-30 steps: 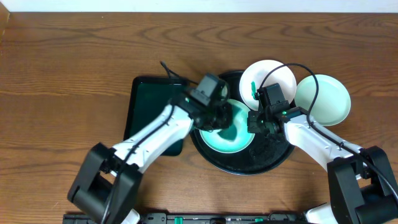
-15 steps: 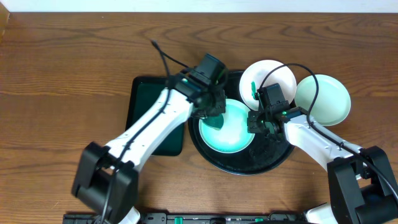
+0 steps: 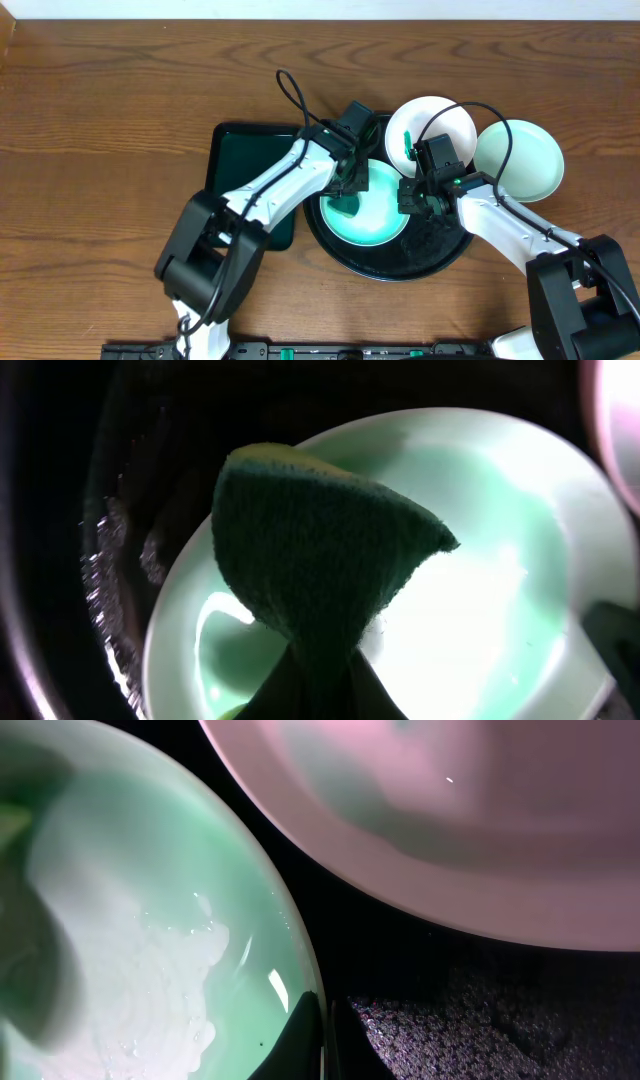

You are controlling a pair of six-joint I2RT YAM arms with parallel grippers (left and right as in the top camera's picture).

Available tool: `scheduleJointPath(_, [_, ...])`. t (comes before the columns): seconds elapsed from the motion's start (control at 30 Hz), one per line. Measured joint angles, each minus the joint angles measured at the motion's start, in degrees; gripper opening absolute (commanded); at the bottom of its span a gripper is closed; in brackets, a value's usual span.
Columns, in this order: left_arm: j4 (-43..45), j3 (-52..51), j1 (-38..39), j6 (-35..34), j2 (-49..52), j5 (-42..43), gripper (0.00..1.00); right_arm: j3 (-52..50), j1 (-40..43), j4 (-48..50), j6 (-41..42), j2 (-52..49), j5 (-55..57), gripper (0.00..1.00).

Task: Clean dirty plates on tray and stack at the side
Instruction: 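Continue wiping the plate in circles with the sponge, left gripper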

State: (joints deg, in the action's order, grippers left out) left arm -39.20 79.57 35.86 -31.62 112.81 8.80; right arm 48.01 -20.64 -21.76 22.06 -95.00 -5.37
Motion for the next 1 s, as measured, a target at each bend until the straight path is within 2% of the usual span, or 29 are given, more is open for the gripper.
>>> scheduleJointPath(0.3, [3.61,0.0,0.17,0.15,3.04,1.42,0.07,-0.02,0.0,0.0,0.0,0.0,-0.15,0.01])
scheduleJointPath(0.67, [6.67,0.0,-0.61,0.2,3.89,13.73,0.07,-0.02,0.0,0.0,0.0,0.0,-0.15,0.01])
scheduleJointPath(0.83, [5.27,0.0,-0.31,0.35,3.65,18.53,0.07,-0.02,0.0,0.02,0.0,0.0,-0.17,0.01])
scheduleJointPath(1.0, [-0.87,-0.15,-0.04,0.39,-0.79,16.37,0.07,-0.04,0.0,0.07,0.0,0.0,-0.17,0.01])
